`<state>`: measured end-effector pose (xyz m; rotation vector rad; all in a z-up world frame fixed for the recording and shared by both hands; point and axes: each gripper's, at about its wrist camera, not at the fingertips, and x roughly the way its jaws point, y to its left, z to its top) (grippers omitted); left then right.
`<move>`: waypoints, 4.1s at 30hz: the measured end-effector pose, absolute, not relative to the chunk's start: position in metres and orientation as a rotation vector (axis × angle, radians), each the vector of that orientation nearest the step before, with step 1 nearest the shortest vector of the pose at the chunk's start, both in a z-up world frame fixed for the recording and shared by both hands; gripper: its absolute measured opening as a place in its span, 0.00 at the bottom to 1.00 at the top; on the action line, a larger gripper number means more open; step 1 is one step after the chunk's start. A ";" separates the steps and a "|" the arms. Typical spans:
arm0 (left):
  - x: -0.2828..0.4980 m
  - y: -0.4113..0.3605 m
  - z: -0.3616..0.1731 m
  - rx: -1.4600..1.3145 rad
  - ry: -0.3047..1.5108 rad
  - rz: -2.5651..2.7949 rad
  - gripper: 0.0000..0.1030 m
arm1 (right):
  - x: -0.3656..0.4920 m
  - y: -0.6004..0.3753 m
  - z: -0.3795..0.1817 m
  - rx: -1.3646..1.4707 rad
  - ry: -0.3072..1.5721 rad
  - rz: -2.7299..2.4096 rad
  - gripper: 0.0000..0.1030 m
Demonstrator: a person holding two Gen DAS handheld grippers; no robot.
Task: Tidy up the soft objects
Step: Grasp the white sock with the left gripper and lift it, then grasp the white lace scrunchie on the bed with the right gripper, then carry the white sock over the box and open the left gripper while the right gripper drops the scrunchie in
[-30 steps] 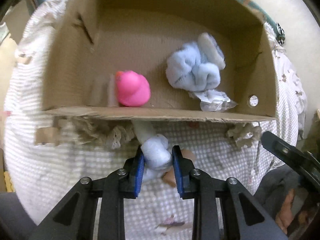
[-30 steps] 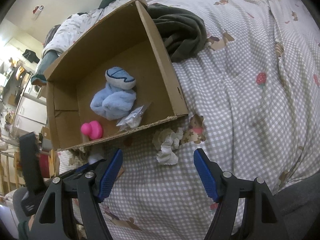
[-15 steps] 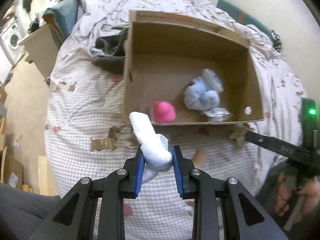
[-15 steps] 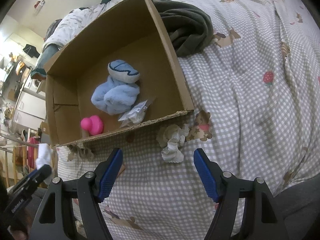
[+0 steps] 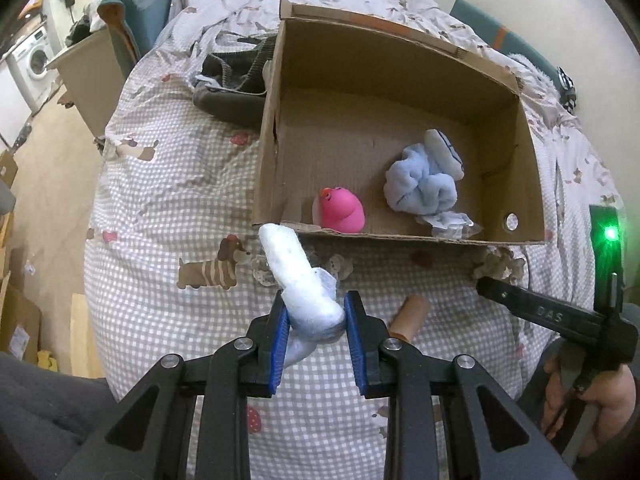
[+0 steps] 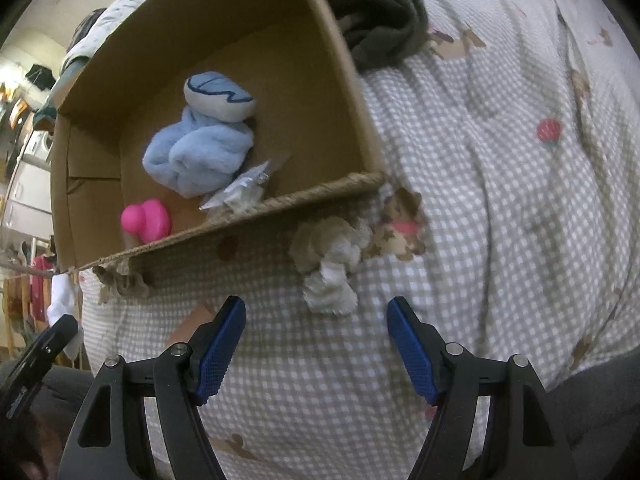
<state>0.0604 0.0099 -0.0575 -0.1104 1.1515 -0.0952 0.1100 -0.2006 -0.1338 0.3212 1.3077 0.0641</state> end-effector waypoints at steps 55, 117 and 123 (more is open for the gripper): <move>0.088 0.017 0.035 -0.093 0.876 -0.075 0.24 | 0.098 -0.174 -0.032 0.424 0.976 0.467 0.23; 0.129 -0.015 -0.026 0.035 0.904 -0.108 0.67 | 0.145 -0.197 -0.063 0.364 1.004 0.246 0.76; 0.125 -0.004 -0.025 0.009 0.907 -0.096 0.67 | 0.143 -0.198 -0.063 0.354 1.003 0.224 0.76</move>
